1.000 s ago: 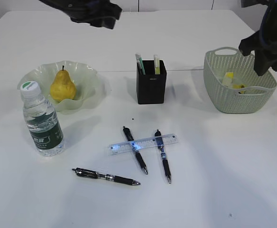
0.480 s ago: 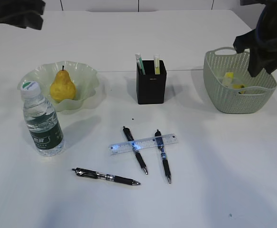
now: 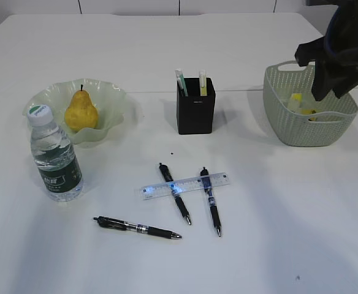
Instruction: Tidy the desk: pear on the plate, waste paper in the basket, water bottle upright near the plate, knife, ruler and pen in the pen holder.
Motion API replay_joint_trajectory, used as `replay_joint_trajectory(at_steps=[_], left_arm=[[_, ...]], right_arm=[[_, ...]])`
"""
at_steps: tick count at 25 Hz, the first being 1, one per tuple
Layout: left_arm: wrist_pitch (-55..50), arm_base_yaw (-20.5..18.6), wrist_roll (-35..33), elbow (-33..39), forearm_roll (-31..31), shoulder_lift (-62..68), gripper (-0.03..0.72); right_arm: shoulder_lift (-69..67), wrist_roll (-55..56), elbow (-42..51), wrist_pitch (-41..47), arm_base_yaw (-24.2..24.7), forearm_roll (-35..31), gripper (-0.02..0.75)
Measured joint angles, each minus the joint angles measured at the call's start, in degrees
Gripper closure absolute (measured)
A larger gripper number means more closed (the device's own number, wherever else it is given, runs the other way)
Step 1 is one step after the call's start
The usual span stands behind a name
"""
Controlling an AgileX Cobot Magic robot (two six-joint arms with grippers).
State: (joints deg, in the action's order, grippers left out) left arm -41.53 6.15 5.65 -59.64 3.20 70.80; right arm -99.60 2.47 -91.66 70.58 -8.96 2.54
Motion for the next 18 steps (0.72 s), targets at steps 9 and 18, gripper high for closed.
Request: replay_joint_trajectory(at_steps=[9,18], left_arm=[[-4.2,0.0,6.4,6.4,-3.6,-4.9,0.247],[-7.7,0.0,6.8,11.6,-4.0,-11.8,0.244]], right_arm=[[0.0,-4.7,0.0,-1.2,-7.6,-0.6,0.477],[-0.5,-13.6,0.0,-5.8,-15.3,1.1,0.477]])
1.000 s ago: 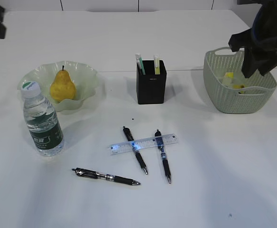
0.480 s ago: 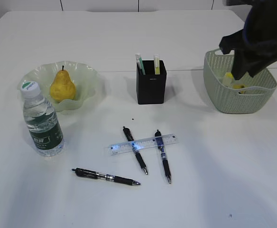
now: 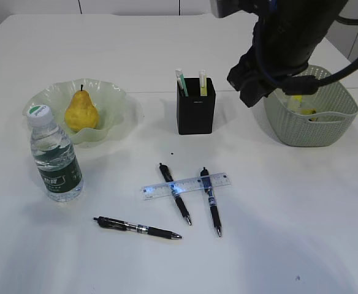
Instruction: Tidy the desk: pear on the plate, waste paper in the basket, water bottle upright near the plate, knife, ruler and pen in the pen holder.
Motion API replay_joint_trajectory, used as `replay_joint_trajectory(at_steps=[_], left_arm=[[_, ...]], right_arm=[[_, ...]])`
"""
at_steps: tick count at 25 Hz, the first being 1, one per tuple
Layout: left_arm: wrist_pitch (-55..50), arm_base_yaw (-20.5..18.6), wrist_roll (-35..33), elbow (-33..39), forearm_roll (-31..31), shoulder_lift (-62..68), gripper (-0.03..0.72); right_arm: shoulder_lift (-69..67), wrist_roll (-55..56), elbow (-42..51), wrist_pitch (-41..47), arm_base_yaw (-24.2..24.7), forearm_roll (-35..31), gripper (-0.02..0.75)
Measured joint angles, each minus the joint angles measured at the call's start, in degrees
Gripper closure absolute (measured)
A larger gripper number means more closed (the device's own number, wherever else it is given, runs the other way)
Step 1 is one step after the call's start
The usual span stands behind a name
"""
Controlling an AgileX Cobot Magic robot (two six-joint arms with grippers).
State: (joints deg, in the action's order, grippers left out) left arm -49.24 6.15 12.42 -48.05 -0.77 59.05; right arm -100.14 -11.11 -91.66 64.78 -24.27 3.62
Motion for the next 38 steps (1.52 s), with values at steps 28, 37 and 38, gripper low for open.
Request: replay_joint_trajectory(at_steps=[28,37,38], left_arm=[[-4.3,0.0,0.1,0.1,-2.1,-3.5,0.244],[-4.2,0.0,0.1,0.1,-2.1,-3.5,0.244],[-4.2,0.0,0.1,0.1,-2.1,-3.5,0.244]], right_arm=[[-18.5,-48.5,-8.3,-3.7,-0.2,-11.1,0.410],[-25.0,-54.1,-8.7,-3.8,-2.9,-12.0,0.364],[-25.7,-54.2,-8.7,-3.8,-3.0,-12.0,0.363]])
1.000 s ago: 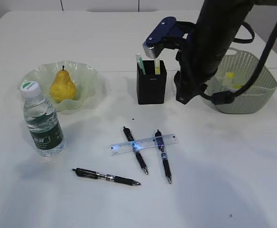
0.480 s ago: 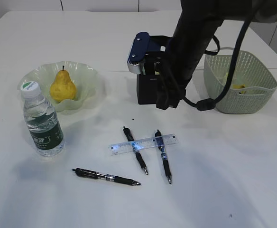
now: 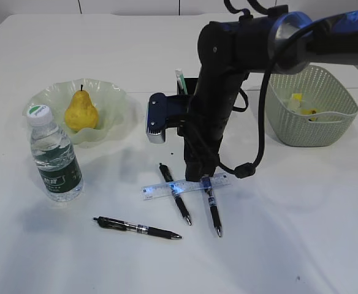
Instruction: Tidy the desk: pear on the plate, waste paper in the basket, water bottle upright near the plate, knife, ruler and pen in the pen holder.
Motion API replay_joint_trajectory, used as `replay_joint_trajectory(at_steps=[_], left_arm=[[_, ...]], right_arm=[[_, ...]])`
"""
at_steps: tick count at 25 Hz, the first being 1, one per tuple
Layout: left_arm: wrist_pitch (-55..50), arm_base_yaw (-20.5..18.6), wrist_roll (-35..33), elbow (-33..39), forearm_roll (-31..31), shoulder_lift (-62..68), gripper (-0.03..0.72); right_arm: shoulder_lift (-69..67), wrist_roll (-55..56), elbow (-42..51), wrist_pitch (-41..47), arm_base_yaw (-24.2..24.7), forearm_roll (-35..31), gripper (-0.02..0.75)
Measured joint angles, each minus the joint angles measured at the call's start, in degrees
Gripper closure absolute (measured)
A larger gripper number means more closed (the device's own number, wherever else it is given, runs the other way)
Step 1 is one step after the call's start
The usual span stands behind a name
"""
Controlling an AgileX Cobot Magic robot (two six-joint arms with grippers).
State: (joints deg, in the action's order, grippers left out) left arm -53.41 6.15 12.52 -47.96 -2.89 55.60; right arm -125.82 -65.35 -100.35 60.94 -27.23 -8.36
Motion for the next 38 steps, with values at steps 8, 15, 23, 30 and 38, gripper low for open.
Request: replay_joint_trajectory(at_steps=[8,15,23,30,38], left_arm=[[1.7,0.0,0.0,0.0,-0.1,0.0,0.244],[1.7,0.0,0.0,0.0,-0.1,0.0,0.244],[1.8,0.0,0.0,0.0,-0.1,0.0,0.244],[2.0,0.0,0.0,0.0,-0.1,0.6,0.244],[2.2,0.0,0.0,0.0,-0.1,0.6,0.244]], right_arm=[[-1.7,0.0,0.0,0.0,0.0,0.5,0.362],[-3.6,-0.1,-0.6,-0.3,0.0,0.2,0.360],[-5.0,-0.1,-0.7,-0.4,-0.1,0.0,0.349],[-5.3,-0.1,-0.7,-1.7,-0.1,0.0,0.349],[-6.3,-0.1,-0.8,-1.8,-0.1,0.0,0.349]])
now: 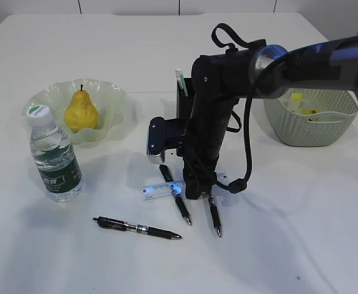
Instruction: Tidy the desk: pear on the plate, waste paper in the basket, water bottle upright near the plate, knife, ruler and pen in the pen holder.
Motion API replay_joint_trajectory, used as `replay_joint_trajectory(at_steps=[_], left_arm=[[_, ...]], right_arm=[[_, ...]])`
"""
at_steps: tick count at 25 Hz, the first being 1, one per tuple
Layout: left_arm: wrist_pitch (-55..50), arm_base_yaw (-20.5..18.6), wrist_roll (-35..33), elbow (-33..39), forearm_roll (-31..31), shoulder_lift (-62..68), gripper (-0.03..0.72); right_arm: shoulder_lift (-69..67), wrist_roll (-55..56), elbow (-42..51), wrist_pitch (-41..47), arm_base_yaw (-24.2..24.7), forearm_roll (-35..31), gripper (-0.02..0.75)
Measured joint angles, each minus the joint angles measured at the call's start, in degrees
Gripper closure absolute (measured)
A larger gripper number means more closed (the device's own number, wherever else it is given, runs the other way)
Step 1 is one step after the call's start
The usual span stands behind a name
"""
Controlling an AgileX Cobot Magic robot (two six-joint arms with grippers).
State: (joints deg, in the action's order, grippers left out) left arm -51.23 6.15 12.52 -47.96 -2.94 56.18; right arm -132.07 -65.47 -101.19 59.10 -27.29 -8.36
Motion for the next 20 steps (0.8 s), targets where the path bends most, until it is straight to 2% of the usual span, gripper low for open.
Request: replay_joint_trajectory(at_steps=[11,20], left_arm=[[0.0,0.0,0.0,0.0,0.0,0.0,0.244],[0.0,0.0,0.0,0.0,0.0,0.0,0.244]], right_arm=[[-0.1,0.0,0.0,0.0,0.0,0.3,0.354],[-0.1,0.0,0.0,0.0,0.0,0.4,0.440]])
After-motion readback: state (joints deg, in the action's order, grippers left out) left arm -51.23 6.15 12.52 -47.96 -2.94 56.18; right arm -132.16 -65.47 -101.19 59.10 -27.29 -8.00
